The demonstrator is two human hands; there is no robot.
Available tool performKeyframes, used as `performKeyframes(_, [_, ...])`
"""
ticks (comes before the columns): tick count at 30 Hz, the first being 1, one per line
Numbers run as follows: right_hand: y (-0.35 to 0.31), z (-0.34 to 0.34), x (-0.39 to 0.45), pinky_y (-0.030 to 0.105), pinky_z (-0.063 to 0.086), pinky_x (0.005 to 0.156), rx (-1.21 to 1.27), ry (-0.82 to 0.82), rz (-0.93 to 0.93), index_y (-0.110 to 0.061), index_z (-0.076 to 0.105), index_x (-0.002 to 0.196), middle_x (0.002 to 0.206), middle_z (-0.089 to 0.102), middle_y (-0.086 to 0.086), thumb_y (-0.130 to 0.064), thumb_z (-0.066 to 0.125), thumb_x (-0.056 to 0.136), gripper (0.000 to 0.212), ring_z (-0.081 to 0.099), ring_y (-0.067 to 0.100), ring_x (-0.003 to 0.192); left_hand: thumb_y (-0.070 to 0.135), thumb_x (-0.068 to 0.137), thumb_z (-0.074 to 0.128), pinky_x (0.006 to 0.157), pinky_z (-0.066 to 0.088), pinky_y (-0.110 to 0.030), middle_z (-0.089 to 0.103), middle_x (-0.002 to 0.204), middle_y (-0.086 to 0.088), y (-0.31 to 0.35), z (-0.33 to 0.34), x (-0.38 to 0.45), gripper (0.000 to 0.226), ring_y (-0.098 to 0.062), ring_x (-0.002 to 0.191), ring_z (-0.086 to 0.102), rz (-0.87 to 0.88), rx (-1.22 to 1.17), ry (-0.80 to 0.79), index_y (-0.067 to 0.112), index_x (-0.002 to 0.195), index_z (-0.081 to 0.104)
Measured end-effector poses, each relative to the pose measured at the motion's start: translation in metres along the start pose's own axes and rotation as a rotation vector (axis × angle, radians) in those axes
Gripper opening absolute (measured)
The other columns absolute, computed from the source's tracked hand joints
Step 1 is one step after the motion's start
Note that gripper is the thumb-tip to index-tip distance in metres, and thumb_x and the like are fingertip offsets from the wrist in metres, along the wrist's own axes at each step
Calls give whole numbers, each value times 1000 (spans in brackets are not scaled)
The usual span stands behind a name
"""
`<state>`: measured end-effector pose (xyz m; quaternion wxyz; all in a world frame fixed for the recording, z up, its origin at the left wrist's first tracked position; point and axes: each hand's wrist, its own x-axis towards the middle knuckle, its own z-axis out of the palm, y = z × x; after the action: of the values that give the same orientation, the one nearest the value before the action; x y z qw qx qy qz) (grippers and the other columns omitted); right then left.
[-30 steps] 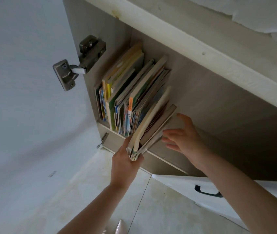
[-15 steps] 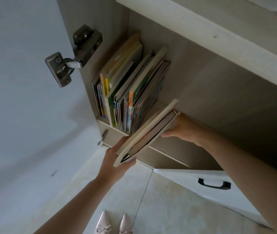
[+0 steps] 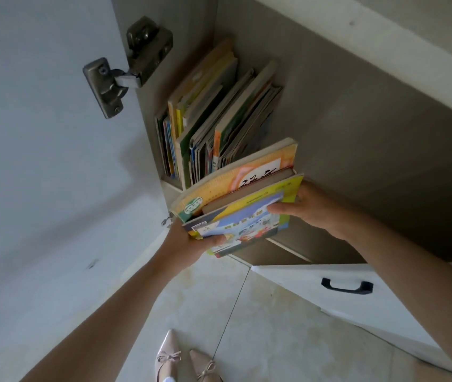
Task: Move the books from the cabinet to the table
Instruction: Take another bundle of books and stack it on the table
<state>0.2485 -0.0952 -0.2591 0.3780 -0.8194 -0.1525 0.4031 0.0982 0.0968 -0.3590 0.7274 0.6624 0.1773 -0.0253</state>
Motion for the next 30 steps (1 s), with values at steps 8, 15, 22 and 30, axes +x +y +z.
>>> performKeyframes(8, [-36,10,-85,13,45,76,17,2,20,-27,63,106,107,67,-8,-32,58,92,17,61,3,100,-1,60,78,76,56,-25,70,117,-3,70,4,-93,74,-20,106,68,-166,-263,53,11,129,53])
performKeyframes(15, [-79,43,-183,49,46,102,323,-61,-8,-36,59,121,120,68,-7,-58,64,74,51,62,18,114,4,73,73,72,59,-46,70,116,-14,132,28,-216,54,-38,98,69,-230,-548,335,11,124,57])
performKeyframes(22, [-114,87,-249,42,53,94,224,-190,-119,-36,45,130,117,67,-10,-17,77,78,63,66,10,106,17,74,73,76,58,-52,71,112,-15,161,43,-332,54,-40,94,70,-283,-627,635,18,124,53])
performKeyframes(30, [-145,176,-317,23,59,76,80,-392,-258,-30,38,135,116,64,-11,-18,71,85,61,67,2,100,19,78,74,67,61,-47,72,108,-11,167,52,-467,68,-33,86,73,-203,-555,1065,28,137,41])
